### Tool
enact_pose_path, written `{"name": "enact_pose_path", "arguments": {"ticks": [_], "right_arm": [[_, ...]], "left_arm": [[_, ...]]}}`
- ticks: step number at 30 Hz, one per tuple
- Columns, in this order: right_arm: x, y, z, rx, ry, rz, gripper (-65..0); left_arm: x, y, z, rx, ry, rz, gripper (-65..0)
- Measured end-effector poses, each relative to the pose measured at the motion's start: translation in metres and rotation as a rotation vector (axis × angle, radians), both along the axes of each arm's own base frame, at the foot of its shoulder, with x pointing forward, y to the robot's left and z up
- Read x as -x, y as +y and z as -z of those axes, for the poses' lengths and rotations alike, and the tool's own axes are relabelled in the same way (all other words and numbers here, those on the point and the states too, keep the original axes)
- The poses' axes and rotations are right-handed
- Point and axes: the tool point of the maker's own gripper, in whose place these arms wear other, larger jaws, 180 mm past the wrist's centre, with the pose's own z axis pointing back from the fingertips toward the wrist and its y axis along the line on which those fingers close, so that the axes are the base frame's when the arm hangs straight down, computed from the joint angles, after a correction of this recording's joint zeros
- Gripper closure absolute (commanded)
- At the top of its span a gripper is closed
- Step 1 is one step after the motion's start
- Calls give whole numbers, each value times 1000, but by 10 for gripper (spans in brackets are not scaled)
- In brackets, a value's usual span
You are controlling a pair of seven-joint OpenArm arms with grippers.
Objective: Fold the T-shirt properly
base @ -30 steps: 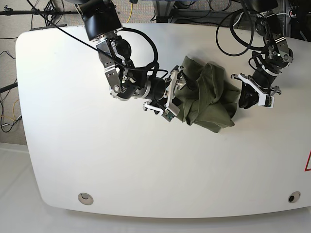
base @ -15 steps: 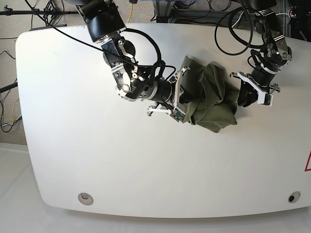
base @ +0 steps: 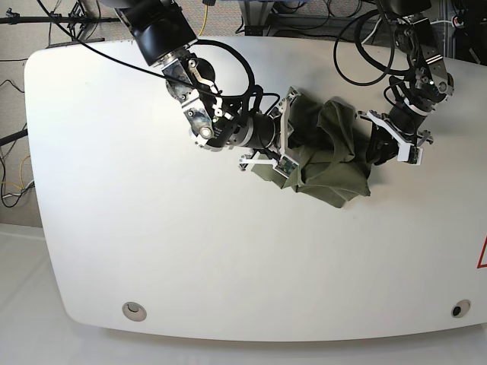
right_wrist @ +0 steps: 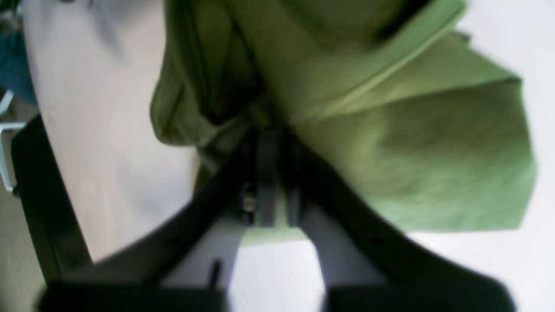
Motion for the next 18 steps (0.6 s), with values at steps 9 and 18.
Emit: {"name": "enact_pose_path", "arguments": {"ticks": [9,18], "right_arm": [[18,44,-10,-59,8,-97,-261],[4,37,4,-38,29,-60,-318]], "left_arm": [[12,3,9,-7,34,-9,-88],[22,1,17,-5,63,-4,-89]]}}
